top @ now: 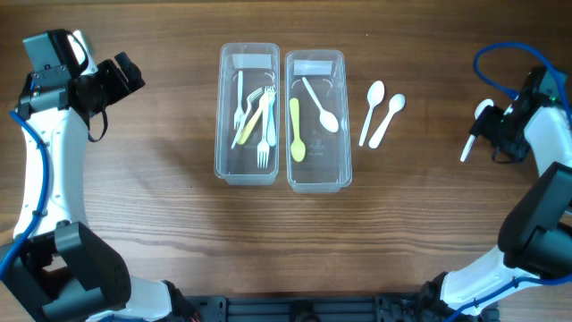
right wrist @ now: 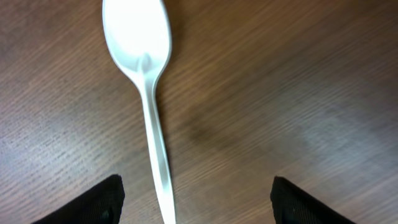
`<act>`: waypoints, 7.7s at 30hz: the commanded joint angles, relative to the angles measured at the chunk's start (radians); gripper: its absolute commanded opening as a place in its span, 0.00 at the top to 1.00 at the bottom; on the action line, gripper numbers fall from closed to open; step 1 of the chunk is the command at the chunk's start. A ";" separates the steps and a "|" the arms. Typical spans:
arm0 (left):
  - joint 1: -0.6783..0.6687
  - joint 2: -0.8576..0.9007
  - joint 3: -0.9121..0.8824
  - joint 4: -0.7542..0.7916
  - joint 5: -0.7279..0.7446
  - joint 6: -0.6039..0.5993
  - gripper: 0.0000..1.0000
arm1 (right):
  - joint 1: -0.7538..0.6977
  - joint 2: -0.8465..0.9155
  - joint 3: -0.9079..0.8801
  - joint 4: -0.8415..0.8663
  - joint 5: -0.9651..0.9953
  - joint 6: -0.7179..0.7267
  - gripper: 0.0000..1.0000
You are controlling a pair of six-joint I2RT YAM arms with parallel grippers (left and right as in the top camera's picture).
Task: Pack container
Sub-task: 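Grasp the far-right white spoon and lift it with the right gripper, then drop the white spoon into the right container, then lower the right gripper onto a white spoon and grasp it, then carry the white spoon into the right container and release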
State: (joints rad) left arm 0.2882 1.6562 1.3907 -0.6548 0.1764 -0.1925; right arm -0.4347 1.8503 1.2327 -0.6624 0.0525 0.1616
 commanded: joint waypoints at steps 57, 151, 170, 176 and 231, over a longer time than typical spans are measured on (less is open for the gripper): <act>0.004 -0.026 0.020 0.000 0.001 -0.005 0.00 | 0.779 0.055 0.418 -0.135 -0.133 -0.045 0.96; 0.004 -0.026 0.020 0.000 0.001 -0.005 0.00 | 0.505 0.322 0.261 -0.217 -0.004 0.727 0.96; 0.004 -0.026 0.020 0.000 0.001 -0.005 0.00 | 0.620 0.232 0.636 -0.393 -0.182 0.497 0.95; 0.004 -0.026 0.020 0.000 0.001 -0.005 0.00 | 0.734 0.232 0.636 -0.396 -0.227 0.402 0.95; 0.004 -0.026 0.020 0.000 0.001 -0.005 0.00 | 0.746 0.148 0.758 -0.490 0.061 0.377 0.43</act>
State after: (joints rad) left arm 0.2886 1.6562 1.3907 -0.6548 0.1761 -0.1925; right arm 0.3916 2.0480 1.9099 -1.0874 -0.0135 0.4549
